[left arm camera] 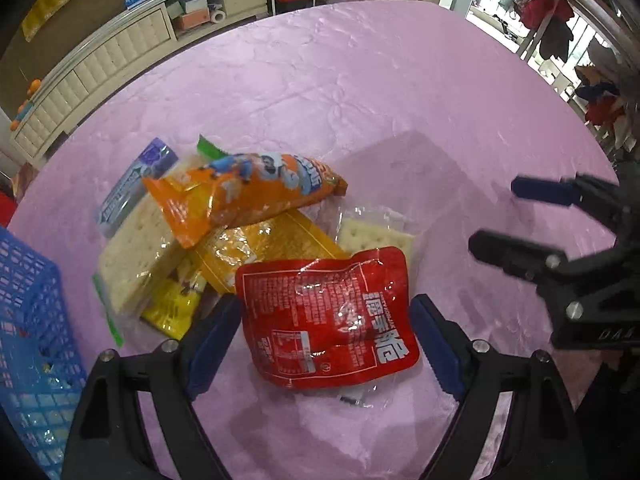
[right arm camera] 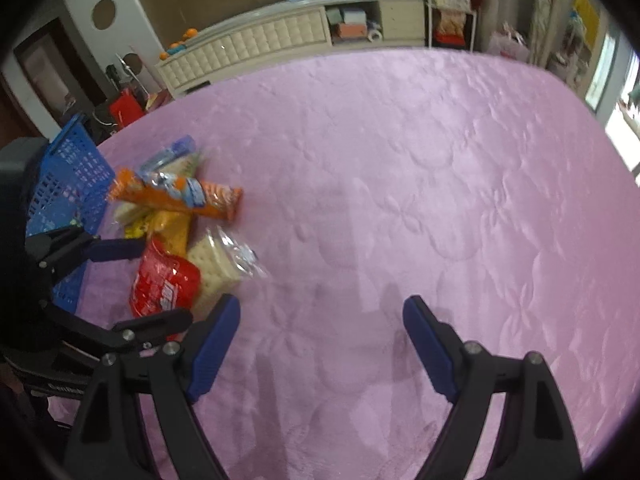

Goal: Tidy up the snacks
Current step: 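Grasp the red chip packet with left tool while right tool grasps the clear cracker pack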

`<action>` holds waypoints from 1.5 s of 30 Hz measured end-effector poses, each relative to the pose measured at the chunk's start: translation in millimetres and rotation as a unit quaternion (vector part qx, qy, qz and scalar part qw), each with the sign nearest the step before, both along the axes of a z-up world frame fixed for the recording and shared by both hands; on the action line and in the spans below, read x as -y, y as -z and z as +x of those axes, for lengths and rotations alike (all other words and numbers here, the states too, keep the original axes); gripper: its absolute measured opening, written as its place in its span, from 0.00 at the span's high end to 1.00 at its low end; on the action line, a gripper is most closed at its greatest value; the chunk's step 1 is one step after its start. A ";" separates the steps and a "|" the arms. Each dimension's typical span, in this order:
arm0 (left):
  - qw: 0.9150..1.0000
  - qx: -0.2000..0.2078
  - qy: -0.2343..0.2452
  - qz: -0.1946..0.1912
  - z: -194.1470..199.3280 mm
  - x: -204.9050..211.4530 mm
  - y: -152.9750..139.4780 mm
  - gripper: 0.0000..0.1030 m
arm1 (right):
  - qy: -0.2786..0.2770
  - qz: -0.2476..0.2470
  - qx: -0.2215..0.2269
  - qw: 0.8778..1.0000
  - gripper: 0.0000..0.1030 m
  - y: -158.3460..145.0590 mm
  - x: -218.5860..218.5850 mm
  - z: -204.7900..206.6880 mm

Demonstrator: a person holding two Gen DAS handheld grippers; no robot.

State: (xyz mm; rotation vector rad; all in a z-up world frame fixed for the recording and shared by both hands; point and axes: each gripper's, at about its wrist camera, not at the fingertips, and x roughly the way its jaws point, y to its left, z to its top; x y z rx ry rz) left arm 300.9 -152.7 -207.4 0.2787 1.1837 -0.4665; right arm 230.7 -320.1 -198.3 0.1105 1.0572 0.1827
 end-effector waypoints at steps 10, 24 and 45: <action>0.999 0.021 0.022 0.015 -15.0 13.6 0.4 0.44 | 0.014 0.014 0.003 1.000 0.16 -5.0 8.3 -7.4; 0.998 0.048 -0.046 -0.017 -42.3 -12.1 -31.6 0.75 | -0.020 0.022 -0.003 1.000 0.16 -3.1 -9.0 -4.1; 0.989 0.081 -0.125 -0.015 -77.0 -85.4 -43.9 0.76 | -0.075 0.030 -0.063 0.995 0.16 0.3 -73.0 -7.5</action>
